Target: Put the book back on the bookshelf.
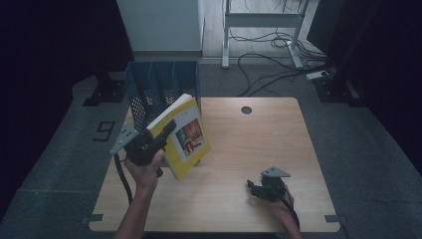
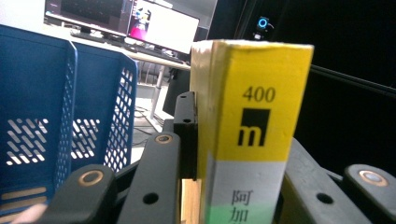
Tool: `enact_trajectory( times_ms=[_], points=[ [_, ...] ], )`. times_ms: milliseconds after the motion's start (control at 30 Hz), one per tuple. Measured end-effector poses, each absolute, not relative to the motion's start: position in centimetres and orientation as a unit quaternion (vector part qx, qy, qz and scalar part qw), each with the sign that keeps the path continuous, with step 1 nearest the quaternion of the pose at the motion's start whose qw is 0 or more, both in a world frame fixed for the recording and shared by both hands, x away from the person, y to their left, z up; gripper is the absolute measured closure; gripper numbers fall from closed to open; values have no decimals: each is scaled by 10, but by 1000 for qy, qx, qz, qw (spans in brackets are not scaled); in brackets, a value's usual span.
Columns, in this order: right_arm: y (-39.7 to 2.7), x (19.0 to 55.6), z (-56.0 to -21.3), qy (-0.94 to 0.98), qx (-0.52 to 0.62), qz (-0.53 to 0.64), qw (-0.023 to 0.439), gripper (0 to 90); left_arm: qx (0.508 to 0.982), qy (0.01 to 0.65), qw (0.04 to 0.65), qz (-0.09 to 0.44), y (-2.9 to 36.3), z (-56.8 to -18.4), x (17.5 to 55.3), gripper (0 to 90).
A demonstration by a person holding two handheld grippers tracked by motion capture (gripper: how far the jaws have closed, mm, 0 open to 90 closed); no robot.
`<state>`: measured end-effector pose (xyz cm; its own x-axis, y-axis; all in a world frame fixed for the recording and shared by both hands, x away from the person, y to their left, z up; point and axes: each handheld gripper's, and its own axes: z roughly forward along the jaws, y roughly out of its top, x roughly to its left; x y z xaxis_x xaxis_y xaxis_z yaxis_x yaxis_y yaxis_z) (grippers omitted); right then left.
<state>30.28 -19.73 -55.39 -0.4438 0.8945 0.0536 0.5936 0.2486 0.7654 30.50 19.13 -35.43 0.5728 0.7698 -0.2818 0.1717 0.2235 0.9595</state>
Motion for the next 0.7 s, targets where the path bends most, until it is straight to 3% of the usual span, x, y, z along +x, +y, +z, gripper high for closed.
enact_trajectory(
  times_ms=[700],
  points=[
    [-198, 303, -554, 761, 492, 372, 203, 307, 569, 421, 662, 245, 206, -347, 315, 752]
  ],
)
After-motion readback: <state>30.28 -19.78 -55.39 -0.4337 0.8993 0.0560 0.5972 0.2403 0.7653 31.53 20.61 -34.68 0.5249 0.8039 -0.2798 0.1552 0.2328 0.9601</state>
